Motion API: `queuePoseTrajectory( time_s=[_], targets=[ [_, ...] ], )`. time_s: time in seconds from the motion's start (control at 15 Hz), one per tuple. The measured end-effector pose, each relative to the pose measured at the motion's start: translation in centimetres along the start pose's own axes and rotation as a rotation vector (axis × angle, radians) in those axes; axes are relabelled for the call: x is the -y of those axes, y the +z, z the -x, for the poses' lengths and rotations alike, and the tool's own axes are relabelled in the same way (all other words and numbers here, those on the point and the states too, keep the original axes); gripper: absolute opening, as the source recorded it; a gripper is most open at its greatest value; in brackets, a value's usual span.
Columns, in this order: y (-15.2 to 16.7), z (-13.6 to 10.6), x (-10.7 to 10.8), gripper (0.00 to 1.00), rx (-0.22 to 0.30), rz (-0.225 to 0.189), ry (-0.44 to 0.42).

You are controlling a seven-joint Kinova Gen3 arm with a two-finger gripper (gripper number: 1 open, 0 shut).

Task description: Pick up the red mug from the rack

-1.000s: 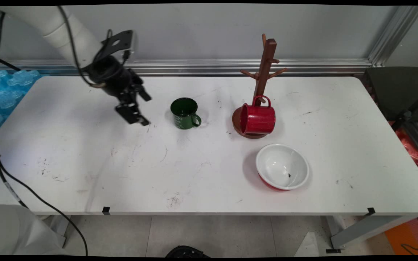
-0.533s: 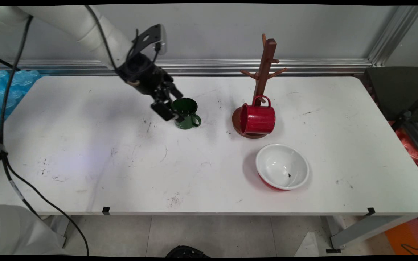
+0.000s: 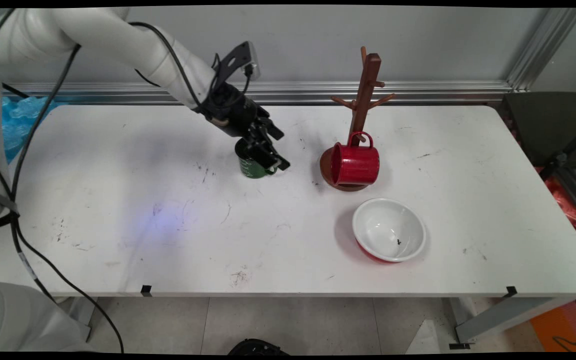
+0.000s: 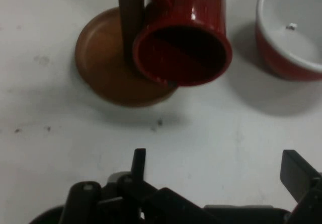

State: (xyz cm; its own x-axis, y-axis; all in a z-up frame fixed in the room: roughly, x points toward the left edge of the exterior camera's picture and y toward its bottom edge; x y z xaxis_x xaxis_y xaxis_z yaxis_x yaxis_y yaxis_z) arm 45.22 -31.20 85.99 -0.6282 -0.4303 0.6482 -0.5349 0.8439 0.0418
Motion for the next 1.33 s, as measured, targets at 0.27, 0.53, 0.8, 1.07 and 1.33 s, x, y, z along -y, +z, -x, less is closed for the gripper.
queuePoseTrajectory(
  time_s=[0.27,0.53,0.8,1.07,1.33],
  targets=[
    [1.8,-0.1,-0.1,1.0,-0.06,0.004,-0.033],
    [3.7,0.0,-0.7,1.0,-0.112,0.015,-0.069],
    [5.2,-0.1,-1.4,1.0,-0.15,0.03,-0.092],
    [6.6,0.0,-1.8,1.0,-0.177,0.036,-0.113],
    [8.1,0.1,-1.9,1.0,-0.19,0.03,-0.137]
  ],
)
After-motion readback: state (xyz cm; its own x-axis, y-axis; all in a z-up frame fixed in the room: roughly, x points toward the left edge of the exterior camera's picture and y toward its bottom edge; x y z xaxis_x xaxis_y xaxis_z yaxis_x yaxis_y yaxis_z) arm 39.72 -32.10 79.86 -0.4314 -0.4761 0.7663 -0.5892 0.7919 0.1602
